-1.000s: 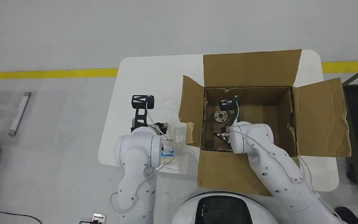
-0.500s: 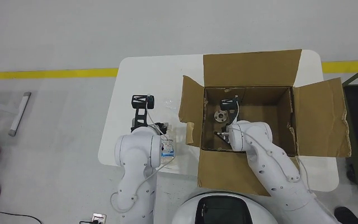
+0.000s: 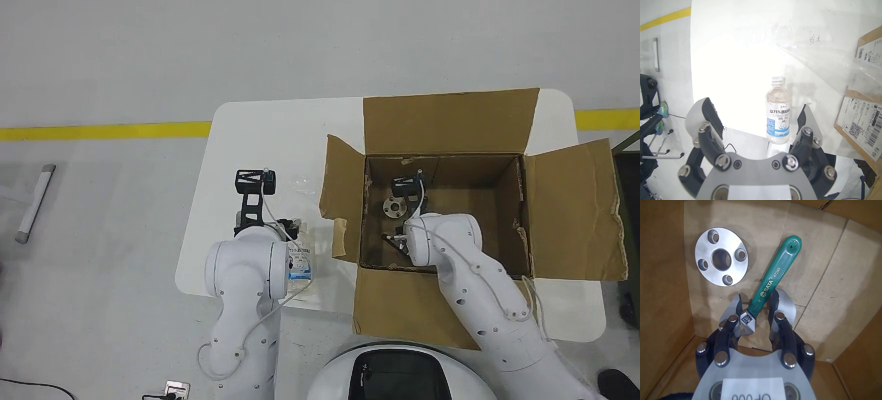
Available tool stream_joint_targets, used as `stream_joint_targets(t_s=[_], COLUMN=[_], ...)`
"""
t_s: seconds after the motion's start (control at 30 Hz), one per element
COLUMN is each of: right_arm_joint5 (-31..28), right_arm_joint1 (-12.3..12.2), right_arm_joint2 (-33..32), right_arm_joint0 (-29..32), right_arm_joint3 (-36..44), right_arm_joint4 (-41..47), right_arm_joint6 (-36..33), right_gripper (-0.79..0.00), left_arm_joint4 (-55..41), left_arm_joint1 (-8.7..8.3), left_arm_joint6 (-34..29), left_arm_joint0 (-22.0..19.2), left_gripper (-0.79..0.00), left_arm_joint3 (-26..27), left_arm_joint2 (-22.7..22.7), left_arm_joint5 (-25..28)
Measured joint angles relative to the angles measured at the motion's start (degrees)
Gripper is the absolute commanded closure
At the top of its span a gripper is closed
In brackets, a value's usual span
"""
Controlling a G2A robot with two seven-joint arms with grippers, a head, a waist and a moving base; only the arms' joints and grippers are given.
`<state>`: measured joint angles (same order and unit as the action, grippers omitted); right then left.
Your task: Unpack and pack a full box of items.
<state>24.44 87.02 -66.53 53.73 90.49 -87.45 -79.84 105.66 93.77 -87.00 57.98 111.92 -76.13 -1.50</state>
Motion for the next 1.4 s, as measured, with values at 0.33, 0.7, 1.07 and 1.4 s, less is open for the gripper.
stream_joint_targets(t_s=[0.33, 0.7, 1.07, 1.4], right_arm_joint5=[-1.2, -6.7, -16.0, -21.7], right_arm_joint1=[0.9, 1.0, 0.1, -0.7], right_arm_joint2=[-1.3, -2.7, -7.5, -11.8], right_arm_joint0=[0.3, 1.4, 5.3, 7.8], right_arm_joint3=[0.4, 6.6, 19.7, 25.9], right_arm_joint4=[-1.9, -3.8, -1.5, 1.7], right_arm_joint6=[-1.2, -5.1, -5.9, -4.3], right_gripper=[0.000, 0.000, 0.000, 0.000], left_arm_joint4=[0.0, 0.0, 0.0, 0.0], left_arm_joint1=[0.00, 0.00, 0.00, 0.00], left_arm_joint6=[0.0, 0.0, 0.0, 0.0], left_arm_joint0=[0.0, 0.0, 0.0, 0.0], left_gripper=[-0.785, -0.785, -0.785, -0.785], left_arm_joint3=[0.0, 0.0, 0.0, 0.0], left_arm_joint2=[0.0, 0.0, 0.0, 0.0], left_arm_joint5=[0.0, 0.0, 0.0, 0.0])
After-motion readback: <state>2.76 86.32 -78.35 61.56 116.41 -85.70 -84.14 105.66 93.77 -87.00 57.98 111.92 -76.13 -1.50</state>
